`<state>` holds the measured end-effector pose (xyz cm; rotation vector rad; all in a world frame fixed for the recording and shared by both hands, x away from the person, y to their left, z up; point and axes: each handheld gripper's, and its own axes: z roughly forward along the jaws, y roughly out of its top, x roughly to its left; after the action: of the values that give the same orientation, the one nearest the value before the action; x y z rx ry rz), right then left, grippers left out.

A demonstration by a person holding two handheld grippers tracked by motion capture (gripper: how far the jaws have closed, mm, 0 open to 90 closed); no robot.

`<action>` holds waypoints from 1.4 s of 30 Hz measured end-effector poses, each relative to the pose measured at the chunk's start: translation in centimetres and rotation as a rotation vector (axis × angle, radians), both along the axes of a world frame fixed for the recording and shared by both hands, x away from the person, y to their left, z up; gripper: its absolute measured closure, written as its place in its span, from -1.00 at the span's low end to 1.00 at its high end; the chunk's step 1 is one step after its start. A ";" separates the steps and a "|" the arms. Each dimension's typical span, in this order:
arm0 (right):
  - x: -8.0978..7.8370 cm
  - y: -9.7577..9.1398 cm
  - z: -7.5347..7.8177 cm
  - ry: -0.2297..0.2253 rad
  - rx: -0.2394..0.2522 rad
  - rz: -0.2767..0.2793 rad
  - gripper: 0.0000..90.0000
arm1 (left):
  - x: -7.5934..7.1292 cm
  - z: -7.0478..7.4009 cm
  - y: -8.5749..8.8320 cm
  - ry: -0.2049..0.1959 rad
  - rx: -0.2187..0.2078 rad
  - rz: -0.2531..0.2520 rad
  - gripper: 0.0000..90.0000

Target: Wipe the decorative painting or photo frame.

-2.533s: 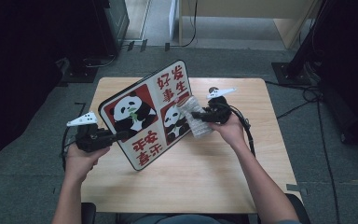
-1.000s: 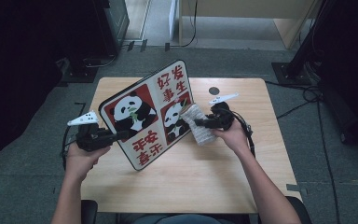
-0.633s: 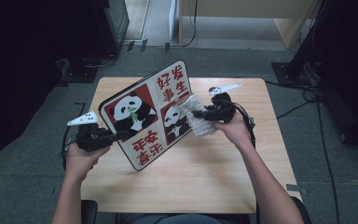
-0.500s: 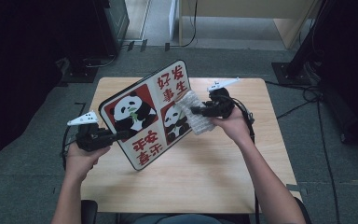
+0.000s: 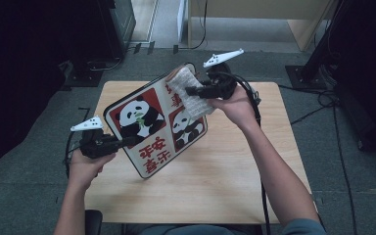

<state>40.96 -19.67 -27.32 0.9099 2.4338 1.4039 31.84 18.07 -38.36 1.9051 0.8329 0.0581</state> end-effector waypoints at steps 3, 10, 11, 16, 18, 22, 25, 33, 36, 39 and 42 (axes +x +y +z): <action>0.2 0.4 0.7 -0.022 0.000 0.004 0.51 | 0.1 0.0 0.1 0.007 -0.008 -0.005 0.77; 0.6 1.8 -0.3 -0.016 -0.033 -0.006 0.51 | 0.1 0.0 0.1 0.005 -0.006 -0.008 0.78; 0.7 1.9 -0.5 -0.016 -0.036 -0.004 0.51 | 0.1 0.0 0.1 0.005 -0.005 -0.008 0.78; 0.8 2.0 -0.8 -0.001 -0.039 -0.001 0.51 | 0.1 0.0 0.1 0.004 -0.004 -0.007 0.78; 0.8 2.0 -0.9 0.000 -0.036 0.001 0.51 | 0.1 0.0 0.1 0.004 -0.004 -0.007 0.78; 0.8 1.9 -1.4 0.006 -0.037 0.004 0.51 | 0.1 0.0 0.1 0.000 0.001 -0.008 0.78; 0.8 1.9 -1.6 0.009 -0.041 0.004 0.51 | 0.1 0.0 0.1 -0.001 0.002 -0.008 0.78; 0.7 1.9 -2.3 0.018 -0.045 0.009 0.51 | 0.1 0.0 0.1 -0.003 0.004 -0.010 0.78; 0.6 1.9 -2.7 0.020 -0.044 0.014 0.51 | 0.1 0.0 0.1 -0.003 0.003 -0.010 0.78; 0.5 1.9 -3.0 0.023 -0.044 0.015 0.51 | 0.1 0.0 0.1 -0.004 0.004 -0.009 0.78; 0.4 1.9 -3.2 0.029 -0.043 0.015 0.51 | 0.1 0.0 0.1 -0.005 0.005 -0.009 0.78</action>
<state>41.40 -17.79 -30.52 0.9100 2.4870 1.3467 31.97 18.19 -38.36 1.9127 0.8217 0.0590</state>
